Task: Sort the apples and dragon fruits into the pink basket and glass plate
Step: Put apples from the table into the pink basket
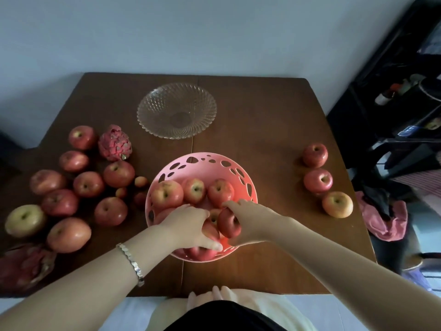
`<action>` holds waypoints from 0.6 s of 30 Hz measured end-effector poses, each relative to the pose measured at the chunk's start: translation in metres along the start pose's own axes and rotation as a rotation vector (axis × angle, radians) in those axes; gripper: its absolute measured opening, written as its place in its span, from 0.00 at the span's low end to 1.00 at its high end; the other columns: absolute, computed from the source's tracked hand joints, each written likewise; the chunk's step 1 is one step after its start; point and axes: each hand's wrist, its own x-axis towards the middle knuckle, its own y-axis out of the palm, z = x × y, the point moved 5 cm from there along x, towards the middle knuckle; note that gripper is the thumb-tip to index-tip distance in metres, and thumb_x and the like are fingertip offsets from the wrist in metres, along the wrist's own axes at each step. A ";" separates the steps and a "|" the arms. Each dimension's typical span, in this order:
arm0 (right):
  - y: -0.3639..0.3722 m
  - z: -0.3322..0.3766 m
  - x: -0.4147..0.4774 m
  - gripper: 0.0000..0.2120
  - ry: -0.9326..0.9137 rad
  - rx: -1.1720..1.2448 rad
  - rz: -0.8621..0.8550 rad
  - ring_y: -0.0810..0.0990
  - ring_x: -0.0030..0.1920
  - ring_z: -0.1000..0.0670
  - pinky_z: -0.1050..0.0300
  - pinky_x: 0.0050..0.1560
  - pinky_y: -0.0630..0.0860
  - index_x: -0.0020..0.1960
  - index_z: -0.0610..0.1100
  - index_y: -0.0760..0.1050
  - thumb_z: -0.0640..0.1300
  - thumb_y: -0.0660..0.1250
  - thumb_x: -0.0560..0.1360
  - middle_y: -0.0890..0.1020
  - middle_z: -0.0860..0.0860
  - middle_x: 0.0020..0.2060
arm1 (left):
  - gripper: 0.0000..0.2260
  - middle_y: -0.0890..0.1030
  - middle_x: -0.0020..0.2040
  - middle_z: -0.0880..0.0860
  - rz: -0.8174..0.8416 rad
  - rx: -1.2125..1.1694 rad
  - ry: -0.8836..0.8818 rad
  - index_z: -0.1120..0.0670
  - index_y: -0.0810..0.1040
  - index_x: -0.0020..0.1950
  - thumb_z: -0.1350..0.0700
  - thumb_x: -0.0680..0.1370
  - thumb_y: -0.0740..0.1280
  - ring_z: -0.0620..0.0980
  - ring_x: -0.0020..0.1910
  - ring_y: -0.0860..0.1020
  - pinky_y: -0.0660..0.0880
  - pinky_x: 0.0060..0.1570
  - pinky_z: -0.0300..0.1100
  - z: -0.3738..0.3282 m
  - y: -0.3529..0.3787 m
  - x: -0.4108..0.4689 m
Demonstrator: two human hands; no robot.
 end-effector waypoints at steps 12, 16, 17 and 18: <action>0.000 -0.020 -0.014 0.39 0.005 0.307 -0.033 0.76 0.59 0.49 0.58 0.57 0.74 0.70 0.53 0.60 0.56 0.75 0.64 0.76 0.52 0.61 | 0.23 0.79 0.61 0.49 0.076 -0.510 -0.038 0.49 0.73 0.66 0.42 0.73 0.68 0.49 0.58 0.77 0.73 0.61 0.45 -0.015 0.004 0.037; -0.015 -0.032 -0.019 0.34 0.010 0.384 -0.136 0.77 0.56 0.52 0.53 0.58 0.76 0.68 0.53 0.64 0.57 0.73 0.66 0.78 0.54 0.57 | 0.24 0.76 0.62 0.51 0.191 -0.351 -0.050 0.51 0.72 0.66 0.42 0.74 0.68 0.52 0.59 0.76 0.71 0.61 0.44 -0.021 -0.006 0.050; -0.024 -0.046 -0.021 0.27 0.051 0.448 -0.275 0.78 0.52 0.54 0.53 0.55 0.77 0.64 0.52 0.69 0.57 0.71 0.68 0.79 0.55 0.53 | 0.24 0.76 0.62 0.51 0.222 -0.322 -0.056 0.52 0.72 0.66 0.43 0.74 0.69 0.52 0.57 0.76 0.71 0.59 0.43 -0.022 -0.009 0.052; -0.032 -0.066 -0.024 0.21 0.133 0.493 -0.444 0.78 0.50 0.54 0.53 0.53 0.77 0.61 0.51 0.73 0.57 0.69 0.70 0.80 0.54 0.50 | 0.24 0.75 0.60 0.51 0.246 -0.304 -0.061 0.52 0.72 0.66 0.43 0.73 0.69 0.51 0.54 0.76 0.72 0.56 0.42 -0.023 -0.012 0.054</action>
